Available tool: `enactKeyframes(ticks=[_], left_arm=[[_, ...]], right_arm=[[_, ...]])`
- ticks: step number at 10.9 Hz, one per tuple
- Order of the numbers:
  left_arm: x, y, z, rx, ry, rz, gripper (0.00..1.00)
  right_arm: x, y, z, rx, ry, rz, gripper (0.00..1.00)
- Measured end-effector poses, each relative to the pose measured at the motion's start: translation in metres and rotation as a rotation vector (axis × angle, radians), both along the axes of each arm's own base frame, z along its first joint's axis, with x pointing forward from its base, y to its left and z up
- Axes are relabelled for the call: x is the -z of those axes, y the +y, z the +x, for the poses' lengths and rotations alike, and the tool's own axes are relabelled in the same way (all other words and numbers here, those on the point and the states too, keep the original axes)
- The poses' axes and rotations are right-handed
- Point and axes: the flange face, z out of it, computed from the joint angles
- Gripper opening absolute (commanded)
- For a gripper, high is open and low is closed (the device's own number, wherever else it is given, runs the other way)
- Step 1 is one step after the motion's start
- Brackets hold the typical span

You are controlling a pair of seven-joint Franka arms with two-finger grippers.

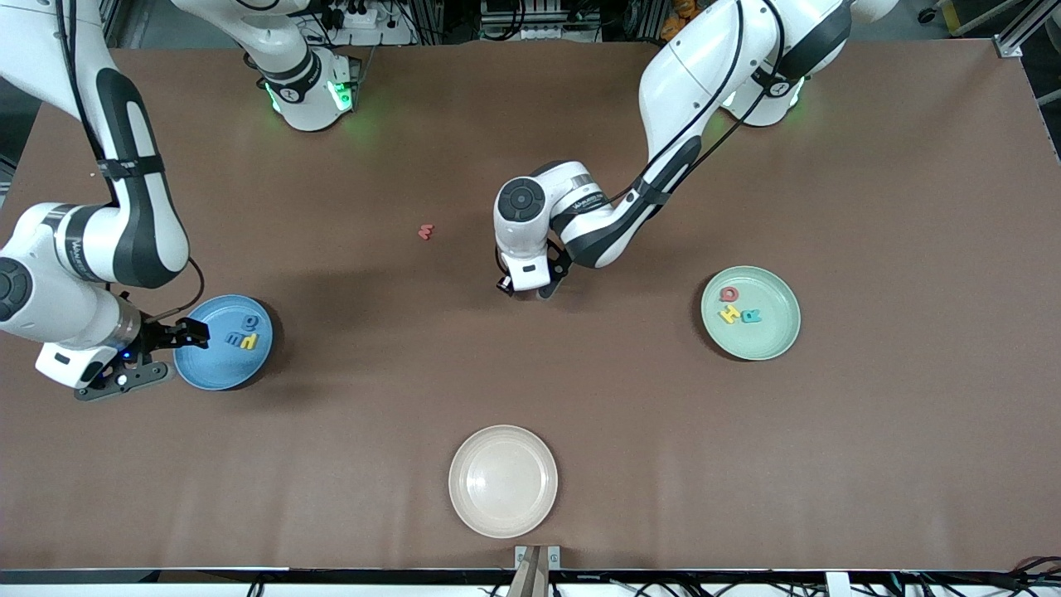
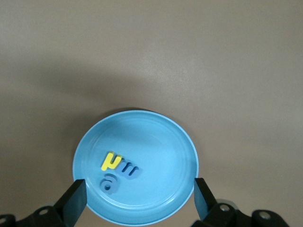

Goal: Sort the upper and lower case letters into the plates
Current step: 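Grasp the blue M with the left gripper while the right carries m, then release the m in the blue plate while the left gripper lifts the M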

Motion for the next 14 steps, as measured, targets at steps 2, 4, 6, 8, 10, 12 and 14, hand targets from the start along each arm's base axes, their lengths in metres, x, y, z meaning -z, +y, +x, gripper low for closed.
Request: enactKeyframes(ticks=[2, 4, 6, 8, 10, 12, 14], left_arm=[[0.000, 0.000, 0.000, 0.000, 0.000, 0.001, 0.19], [0.000, 0.000, 0.000, 0.000, 0.000, 0.001, 0.16], [-0.001, 0.001, 0.001, 0.002, -0.001, 0.000, 0.14], [-0.008, 0.009, 0.015, 0.015, 0.006, 0.001, 0.13], [-0.034, 0.031, 0.042, 0.045, 0.049, -0.021, 0.13], [-0.061, 0.064, 0.068, 0.087, 0.088, -0.011, 0.13], [-0.071, 0.091, 0.082, 0.156, 0.121, 0.032, 0.13]], right_arm=[[-0.008, 0.011, -0.002, 0.026, 0.007, 0.008, 1.00], [-0.016, 0.036, -0.002, 0.080, -0.003, 0.021, 1.00], [-0.014, 0.065, -0.005, 0.130, 0.002, 0.034, 1.00], [-0.005, 0.079, -0.010, 0.168, 0.020, 0.042, 1.00], [-0.002, 0.089, -0.014, 0.214, 0.032, 0.044, 1.00], [0.000, 0.095, -0.015, 0.238, 0.035, 0.044, 1.00], [0.000, 0.107, -0.016, 0.264, 0.034, 0.045, 1.00]])
